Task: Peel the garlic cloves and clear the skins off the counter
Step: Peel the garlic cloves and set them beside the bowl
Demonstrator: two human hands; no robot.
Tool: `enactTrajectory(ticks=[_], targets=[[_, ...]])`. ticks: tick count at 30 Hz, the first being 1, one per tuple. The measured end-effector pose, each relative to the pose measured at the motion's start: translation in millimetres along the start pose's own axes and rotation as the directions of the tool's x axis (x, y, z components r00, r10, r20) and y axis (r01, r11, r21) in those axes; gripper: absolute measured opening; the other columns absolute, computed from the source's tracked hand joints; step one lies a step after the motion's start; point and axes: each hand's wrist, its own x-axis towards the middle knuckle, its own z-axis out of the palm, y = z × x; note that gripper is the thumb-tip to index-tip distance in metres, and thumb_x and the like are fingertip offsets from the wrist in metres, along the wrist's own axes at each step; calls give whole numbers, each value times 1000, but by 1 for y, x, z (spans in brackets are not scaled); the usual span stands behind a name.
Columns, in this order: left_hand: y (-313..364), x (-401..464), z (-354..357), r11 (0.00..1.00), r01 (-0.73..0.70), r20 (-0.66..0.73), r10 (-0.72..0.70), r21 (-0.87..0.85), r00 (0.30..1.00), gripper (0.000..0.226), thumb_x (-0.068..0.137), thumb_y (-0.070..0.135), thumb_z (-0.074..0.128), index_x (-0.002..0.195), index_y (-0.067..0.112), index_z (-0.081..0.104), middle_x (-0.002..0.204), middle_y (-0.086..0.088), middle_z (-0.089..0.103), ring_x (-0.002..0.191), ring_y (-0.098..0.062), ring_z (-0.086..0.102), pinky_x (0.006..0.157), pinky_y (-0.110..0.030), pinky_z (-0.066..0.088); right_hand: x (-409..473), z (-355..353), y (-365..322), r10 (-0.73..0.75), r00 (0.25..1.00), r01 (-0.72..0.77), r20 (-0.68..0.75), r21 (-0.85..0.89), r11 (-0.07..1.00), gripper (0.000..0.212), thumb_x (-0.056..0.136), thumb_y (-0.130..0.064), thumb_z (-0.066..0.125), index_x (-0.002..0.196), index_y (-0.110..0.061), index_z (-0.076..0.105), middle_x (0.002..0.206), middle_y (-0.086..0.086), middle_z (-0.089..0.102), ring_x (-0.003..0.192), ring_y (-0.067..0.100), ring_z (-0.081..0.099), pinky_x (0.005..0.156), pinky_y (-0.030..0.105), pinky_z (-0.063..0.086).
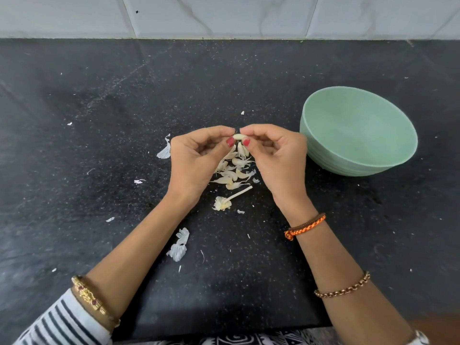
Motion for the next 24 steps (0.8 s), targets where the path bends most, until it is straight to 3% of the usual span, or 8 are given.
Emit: enactTrajectory(ticks=[4, 9, 13, 20, 24], targets=[[2, 0, -1, 1000, -10, 12, 10, 15, 1000, 25, 80, -5, 65, 88, 18, 68, 73, 14, 71, 74, -3, 65, 70, -16, 50, -1, 1, 3, -45, 999, 45, -1, -63, 997, 17, 80, 2, 66, 88, -11, 72, 80, -2, 69, 74, 4, 65, 68, 17, 52], [3, 1, -2, 1000, 11, 12, -11, -13, 1000, 26, 79, -8, 64, 94, 13, 67, 69, 13, 70, 70, -2, 65, 67, -15, 50, 0, -1, 3, -63, 998, 63, 7, -71, 995, 17, 80, 0, 67, 88, -14, 71, 75, -13, 65, 71, -1, 64, 66, 12, 49], [4, 1, -3, 1000, 4, 41, -4, -17, 999, 26, 80, -7, 64, 94, 14, 67, 71, 12, 70, 71, -2, 65, 68, -15, 50, 1, -2, 3, -65, 998, 66, 9, -65, 996, 14, 80, -1, 68, 87, -12, 72, 76, -12, 66, 70, -1, 64, 66, 13, 49], [5, 2, -4, 990, 120, 20, -119, -69, 993, 18, 77, -8, 59, 72, 8, 65, 60, 10, 66, 57, 1, 57, 59, -12, 44, -2, 1, 2, -133, 990, 137, 36, -131, 982, 10, 79, -3, 69, 84, -10, 73, 76, -2, 69, 68, 5, 65, 61, 14, 49], [8, 3, -1, 984, 155, -11, -156, -92, 988, 25, 81, -15, 55, 71, 7, 62, 54, 11, 63, 50, 4, 53, 54, -9, 41, -2, 3, -3, -36, 997, 36, 72, 6, 999, 11, 79, -1, 69, 84, -11, 72, 74, -6, 68, 67, 2, 63, 62, 15, 50]])
